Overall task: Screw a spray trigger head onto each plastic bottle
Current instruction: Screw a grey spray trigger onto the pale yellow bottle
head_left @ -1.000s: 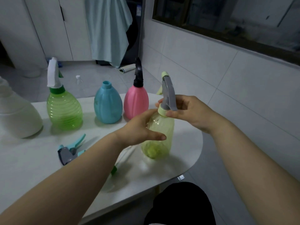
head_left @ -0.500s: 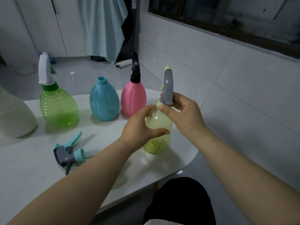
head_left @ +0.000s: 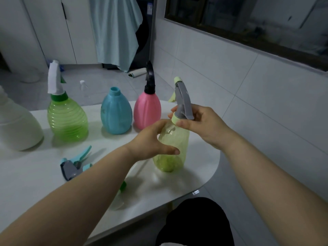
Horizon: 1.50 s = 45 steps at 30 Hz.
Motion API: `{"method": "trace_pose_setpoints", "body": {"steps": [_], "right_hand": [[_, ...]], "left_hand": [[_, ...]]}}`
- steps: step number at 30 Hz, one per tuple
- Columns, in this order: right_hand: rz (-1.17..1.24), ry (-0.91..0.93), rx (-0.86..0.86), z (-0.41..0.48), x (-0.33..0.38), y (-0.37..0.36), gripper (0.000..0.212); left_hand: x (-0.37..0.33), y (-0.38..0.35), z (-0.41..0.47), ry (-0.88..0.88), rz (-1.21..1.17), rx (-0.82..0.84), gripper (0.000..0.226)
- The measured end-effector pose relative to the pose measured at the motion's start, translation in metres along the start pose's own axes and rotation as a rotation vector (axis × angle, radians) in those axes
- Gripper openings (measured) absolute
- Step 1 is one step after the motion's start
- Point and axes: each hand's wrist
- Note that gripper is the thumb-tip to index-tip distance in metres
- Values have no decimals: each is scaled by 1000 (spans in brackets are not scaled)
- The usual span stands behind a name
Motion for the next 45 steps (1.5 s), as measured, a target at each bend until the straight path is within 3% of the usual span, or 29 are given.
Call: {"method": "trace_pose_setpoints", "body": {"steps": [6,13,16,19,23,29,34,45], "right_hand": [[-11,74,-72,-5,-7,-6,24],[-138,-9,-63,-1,1,-9,17],[-167,-37,-161,2,7,-3,19],[-185,-37,-319,10,11,10,21],[-209,-32,-454,30,5,24,25],[-254,-56,-539,69,-20,31,32],[-282,-96,-517,89,-42,24,30],[-380,-164,-364,109,-67,24,36]], "left_hand": [[9,-7,0,-47,-46,-82,78],[10,-8,-5,-19,-33,-90,82],[13,-4,-18,11,5,-89,84],[26,9,-45,15,72,-346,76],[58,36,-85,-8,125,-667,34],[108,80,-123,197,263,-873,21],[135,96,-126,437,265,-839,24],[140,97,-120,458,443,-750,23]]}}
Point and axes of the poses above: each hand's wrist, its own z-axis towards the middle knuckle, its own y-axis out of the back of the hand, x = y × z, and after that the axes turned 15 degrees about y, right-handed
